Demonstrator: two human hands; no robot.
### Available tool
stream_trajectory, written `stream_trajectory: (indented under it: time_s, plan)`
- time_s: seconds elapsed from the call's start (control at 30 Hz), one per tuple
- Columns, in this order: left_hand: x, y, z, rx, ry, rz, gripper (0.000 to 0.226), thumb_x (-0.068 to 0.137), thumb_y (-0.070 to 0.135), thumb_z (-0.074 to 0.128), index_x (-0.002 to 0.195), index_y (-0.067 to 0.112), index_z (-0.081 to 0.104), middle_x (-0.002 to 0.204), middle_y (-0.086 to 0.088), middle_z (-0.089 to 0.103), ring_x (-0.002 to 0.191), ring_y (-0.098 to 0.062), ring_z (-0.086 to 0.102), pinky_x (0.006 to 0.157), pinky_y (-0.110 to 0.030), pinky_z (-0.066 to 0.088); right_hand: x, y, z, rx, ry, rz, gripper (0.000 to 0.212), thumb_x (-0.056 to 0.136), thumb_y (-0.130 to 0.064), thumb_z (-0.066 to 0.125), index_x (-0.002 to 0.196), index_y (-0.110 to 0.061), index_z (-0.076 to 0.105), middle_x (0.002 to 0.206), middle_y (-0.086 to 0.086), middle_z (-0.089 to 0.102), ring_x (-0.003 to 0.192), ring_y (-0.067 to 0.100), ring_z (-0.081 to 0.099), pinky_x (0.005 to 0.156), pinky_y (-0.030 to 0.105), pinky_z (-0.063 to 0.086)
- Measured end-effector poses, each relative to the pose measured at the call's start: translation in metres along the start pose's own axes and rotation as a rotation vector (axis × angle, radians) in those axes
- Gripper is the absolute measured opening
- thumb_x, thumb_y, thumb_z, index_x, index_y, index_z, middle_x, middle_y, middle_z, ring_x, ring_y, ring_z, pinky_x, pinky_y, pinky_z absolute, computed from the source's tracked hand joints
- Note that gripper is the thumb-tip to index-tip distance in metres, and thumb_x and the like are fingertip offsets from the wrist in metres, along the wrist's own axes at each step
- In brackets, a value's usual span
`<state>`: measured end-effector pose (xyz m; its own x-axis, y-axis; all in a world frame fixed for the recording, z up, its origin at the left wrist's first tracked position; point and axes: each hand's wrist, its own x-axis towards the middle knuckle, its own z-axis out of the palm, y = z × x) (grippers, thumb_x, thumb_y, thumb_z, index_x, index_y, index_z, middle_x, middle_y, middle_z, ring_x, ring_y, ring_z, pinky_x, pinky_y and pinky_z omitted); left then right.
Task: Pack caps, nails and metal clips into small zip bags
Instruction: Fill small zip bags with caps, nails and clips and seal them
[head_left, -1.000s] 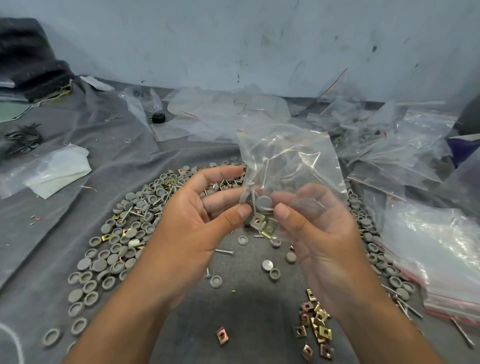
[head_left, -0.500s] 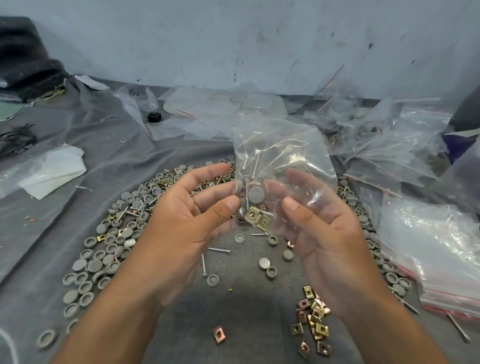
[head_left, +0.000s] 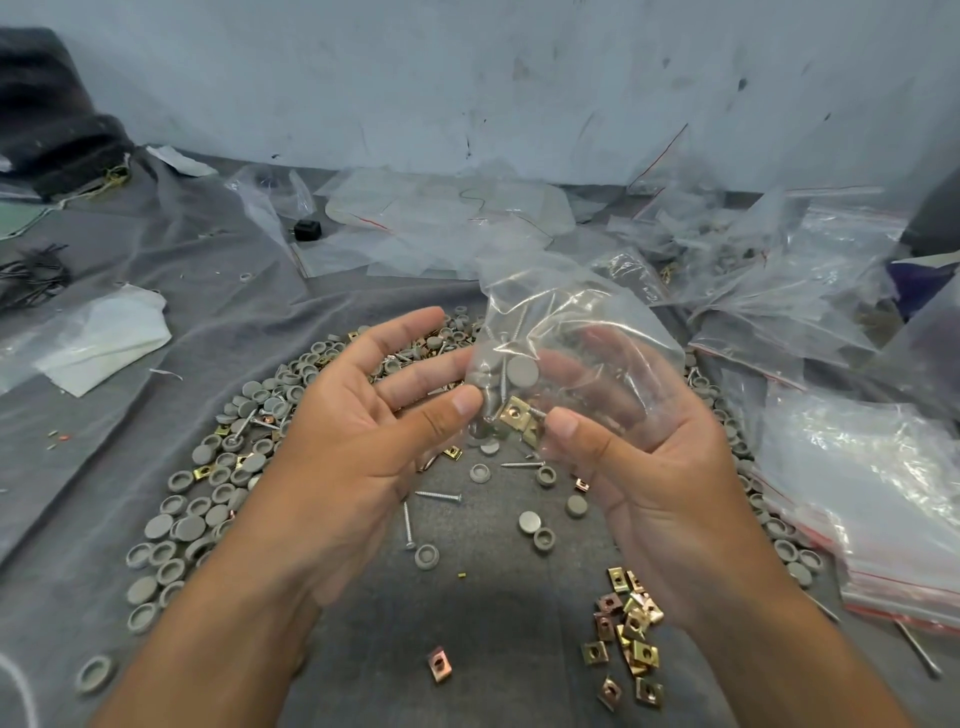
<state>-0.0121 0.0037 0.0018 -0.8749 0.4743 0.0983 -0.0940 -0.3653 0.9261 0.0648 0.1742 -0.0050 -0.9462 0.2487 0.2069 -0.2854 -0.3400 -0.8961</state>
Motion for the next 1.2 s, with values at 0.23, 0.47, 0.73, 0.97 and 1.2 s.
stream_trajectory:
  time_s: [0.23,0.47,0.73,0.97,1.2]
  plan:
    - [-0.0006,0.0011,-0.0001,-0.011,-0.010,-0.009,0.075,0.063,0.016,0.080,0.133,0.019,0.052,0.116,-0.009,0.074,0.102,-0.019,0.073,0.074,-0.022,0.057,0.0000,0.0010,0.0026,-0.006,0.090,-0.038,0.059,0.074,-0.006,0.079,0.129,-0.014,0.060,0.118,0.013,0.074,0.112,0.027,0.071,0.081,0.025,0.058]
    - [-0.0008,0.0009,-0.0003,-0.007,-0.015,-0.010,0.074,0.064,0.014,0.079,0.134,0.018,0.052,0.116,-0.009,0.074,0.103,-0.019,0.073,0.076,-0.022,0.057,-0.0003,0.0006,0.0032,0.000,0.089,-0.035,0.053,0.073,-0.011,0.077,0.123,-0.019,0.064,0.111,0.009,0.077,0.107,0.021,0.073,0.078,0.022,0.057]
    - [-0.0021,0.0009,-0.0030,-0.036,-0.069,-0.023,0.069,0.073,0.002,0.071,0.137,0.015,0.050,0.119,-0.011,0.073,0.105,-0.021,0.072,0.081,-0.023,0.057,-0.0011,0.0031,0.0009,-0.056,0.063,-0.066,0.047,0.076,-0.016,0.079,0.120,-0.028,0.068,0.116,0.009,0.075,0.108,0.023,0.072,0.074,0.024,0.057]
    - [-0.0021,0.0013,-0.0001,-0.045,-0.071,-0.026,0.069,0.074,0.016,0.075,0.137,0.014,0.049,0.121,-0.013,0.071,0.113,-0.026,0.069,0.087,-0.029,0.057,-0.0050,0.0024,0.0048,-0.097,0.020,-0.089,0.048,0.080,0.002,0.071,0.124,-0.014,0.060,0.113,0.003,0.076,0.108,0.018,0.073,0.076,0.020,0.057]
    - [-0.0031,0.0033,0.0046,0.030,0.028,0.030,0.065,0.069,0.024,0.080,0.129,0.015,0.055,0.109,-0.010,0.076,0.093,-0.016,0.075,0.068,-0.016,0.054,-0.0071,0.0056,0.0064,-0.148,-0.018,-0.076,0.049,0.084,0.014,0.066,0.127,-0.008,0.057,0.113,0.004,0.076,0.109,0.016,0.072,0.084,0.019,0.056]
